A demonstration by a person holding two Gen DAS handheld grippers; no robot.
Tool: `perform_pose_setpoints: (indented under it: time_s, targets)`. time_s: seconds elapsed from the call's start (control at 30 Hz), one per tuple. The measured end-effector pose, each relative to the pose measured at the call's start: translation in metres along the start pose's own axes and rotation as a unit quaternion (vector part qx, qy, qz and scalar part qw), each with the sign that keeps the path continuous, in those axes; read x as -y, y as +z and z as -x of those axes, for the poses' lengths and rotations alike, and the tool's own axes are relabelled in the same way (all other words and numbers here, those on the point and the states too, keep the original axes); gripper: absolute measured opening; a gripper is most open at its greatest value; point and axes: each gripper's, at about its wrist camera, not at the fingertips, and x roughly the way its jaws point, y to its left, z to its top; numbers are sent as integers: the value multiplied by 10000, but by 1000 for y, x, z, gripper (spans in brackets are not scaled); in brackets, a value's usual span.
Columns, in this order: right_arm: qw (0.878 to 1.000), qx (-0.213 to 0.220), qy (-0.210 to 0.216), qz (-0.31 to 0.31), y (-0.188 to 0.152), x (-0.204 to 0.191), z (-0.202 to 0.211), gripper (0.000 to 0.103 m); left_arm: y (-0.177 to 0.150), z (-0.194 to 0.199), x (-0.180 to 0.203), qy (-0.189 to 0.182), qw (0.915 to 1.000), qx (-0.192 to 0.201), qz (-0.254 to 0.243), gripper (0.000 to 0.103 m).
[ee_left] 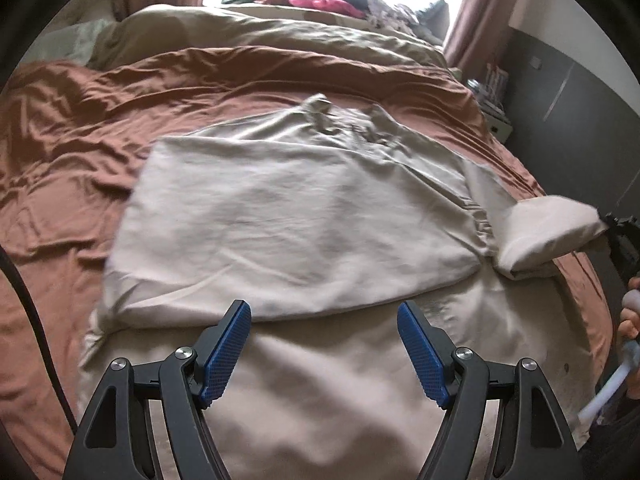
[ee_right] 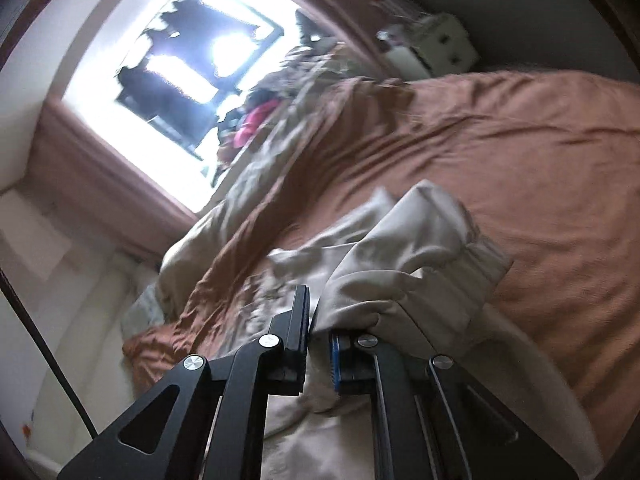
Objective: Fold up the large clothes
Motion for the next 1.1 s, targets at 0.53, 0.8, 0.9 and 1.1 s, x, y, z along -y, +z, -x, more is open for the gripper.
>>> perform_pose_setpoints:
  time_s: [0.53,0.8,0.9,1.1]
  targets:
    - [9775,-1052,605,1724,-63,-100,-112,6,-20,17,-54,5,9999,114,130,77]
    - [9516,-2237,241,2094,-99,-116,-209,6,-19,17,-90,39,9975,97,695,77]
    - [9487,-2574,249,1821,-94,-107,-225,6,-18,18,-96,102,9969,90,769,77]
    - [9567,-2472,537,1437,-67,-98,-199,67,-20,17,-93,150,9980,72,616,77]
